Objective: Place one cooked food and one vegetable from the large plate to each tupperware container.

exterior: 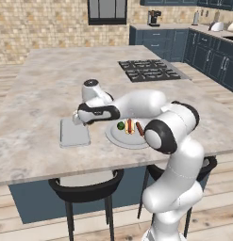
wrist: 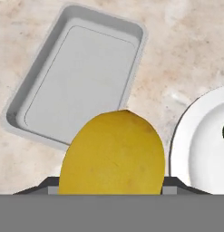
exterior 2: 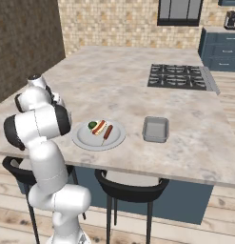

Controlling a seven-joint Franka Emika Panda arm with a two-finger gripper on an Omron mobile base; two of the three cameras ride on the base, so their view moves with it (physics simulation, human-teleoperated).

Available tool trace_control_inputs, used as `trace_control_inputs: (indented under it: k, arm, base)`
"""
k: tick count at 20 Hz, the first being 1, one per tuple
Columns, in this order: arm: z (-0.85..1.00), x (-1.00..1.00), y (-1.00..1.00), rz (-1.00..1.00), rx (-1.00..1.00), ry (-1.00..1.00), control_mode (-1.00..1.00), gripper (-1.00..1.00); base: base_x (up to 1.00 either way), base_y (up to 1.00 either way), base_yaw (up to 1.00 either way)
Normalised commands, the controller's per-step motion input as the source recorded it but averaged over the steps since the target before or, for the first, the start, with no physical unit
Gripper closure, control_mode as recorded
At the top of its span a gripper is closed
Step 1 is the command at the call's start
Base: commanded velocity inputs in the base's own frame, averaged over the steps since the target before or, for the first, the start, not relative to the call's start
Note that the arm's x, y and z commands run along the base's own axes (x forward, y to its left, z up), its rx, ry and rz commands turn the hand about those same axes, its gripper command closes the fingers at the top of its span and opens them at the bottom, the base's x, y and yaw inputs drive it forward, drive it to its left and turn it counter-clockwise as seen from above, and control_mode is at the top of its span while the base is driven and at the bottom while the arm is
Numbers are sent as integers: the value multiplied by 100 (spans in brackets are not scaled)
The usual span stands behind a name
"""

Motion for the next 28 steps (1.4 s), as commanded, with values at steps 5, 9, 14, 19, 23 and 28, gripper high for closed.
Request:
trace_control_inputs:
  k: [5,9,14,19,23,28]
  arm:
    - [-25,4,44,3,-17,4,-100,100]
    - [-15,5,24,2,-12,5,-100,100]
    - [-40,21,-1,0,-5,17,-100,100]
    - [-35,17,-5,0,0,10,-100,100]
    - [-2,21,7,1,0,0,-100,100]
    - [-22,36,0,2,0,-1,-100,100]
  base:
    - [0,0,0]
    - [0,0,0]
    - [0,0,0]
    - [0,0,0]
    - [0,0,0]
    - [0,0,0]
